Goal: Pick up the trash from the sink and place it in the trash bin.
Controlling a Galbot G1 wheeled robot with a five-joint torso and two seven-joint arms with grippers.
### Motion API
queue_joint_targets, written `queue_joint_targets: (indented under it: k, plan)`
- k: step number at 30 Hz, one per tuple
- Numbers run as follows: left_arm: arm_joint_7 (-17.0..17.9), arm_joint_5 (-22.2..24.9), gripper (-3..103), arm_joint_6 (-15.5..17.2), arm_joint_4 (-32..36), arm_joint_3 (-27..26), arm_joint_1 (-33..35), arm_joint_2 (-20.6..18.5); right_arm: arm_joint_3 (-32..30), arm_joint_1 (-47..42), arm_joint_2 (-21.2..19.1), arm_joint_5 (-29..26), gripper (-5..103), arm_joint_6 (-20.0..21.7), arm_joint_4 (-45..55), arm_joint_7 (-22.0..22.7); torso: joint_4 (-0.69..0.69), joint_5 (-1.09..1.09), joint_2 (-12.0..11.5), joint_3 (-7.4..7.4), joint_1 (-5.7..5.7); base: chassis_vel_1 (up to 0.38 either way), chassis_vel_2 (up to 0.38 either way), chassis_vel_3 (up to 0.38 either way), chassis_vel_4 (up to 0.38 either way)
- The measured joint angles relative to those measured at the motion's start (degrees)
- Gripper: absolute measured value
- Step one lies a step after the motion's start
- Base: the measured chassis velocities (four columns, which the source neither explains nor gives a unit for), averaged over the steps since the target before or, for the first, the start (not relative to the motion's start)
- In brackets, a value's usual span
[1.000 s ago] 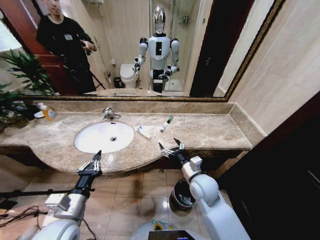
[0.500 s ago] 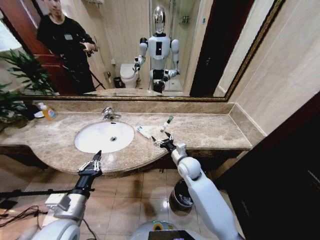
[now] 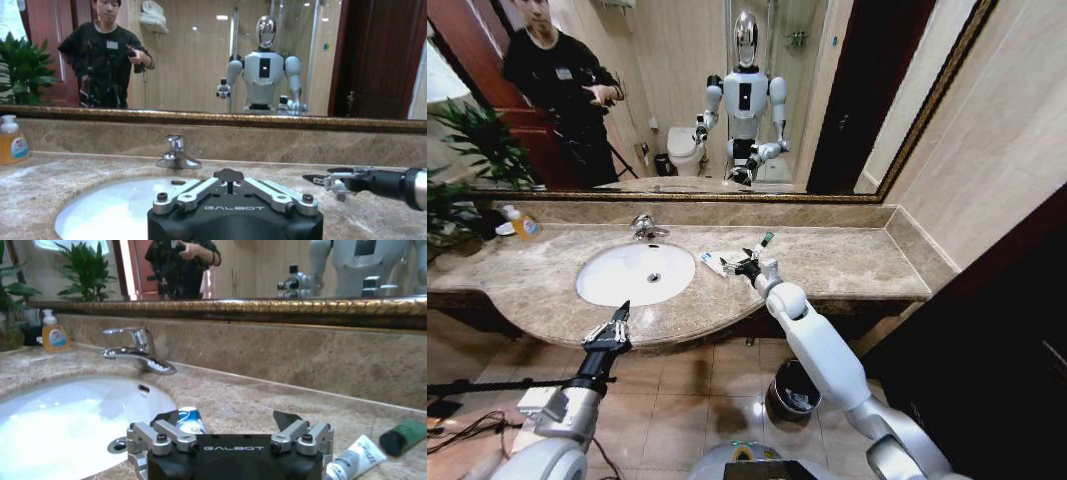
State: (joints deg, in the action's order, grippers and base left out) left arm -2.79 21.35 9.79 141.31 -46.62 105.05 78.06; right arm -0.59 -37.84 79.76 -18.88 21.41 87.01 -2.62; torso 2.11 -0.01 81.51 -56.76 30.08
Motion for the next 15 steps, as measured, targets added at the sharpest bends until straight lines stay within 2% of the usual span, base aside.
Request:
queue_joint_targets:
  k: [15]
  plan:
    - [0.0,0.0,0,0.0,0.0,0.0,0.0,0.0,3.99,1.35,0.25,0.48,96,-0.55,-4.15,1.07,0.0,0.0,0.01,0.0,0.0,0.0,0.0,0.0,0.0]
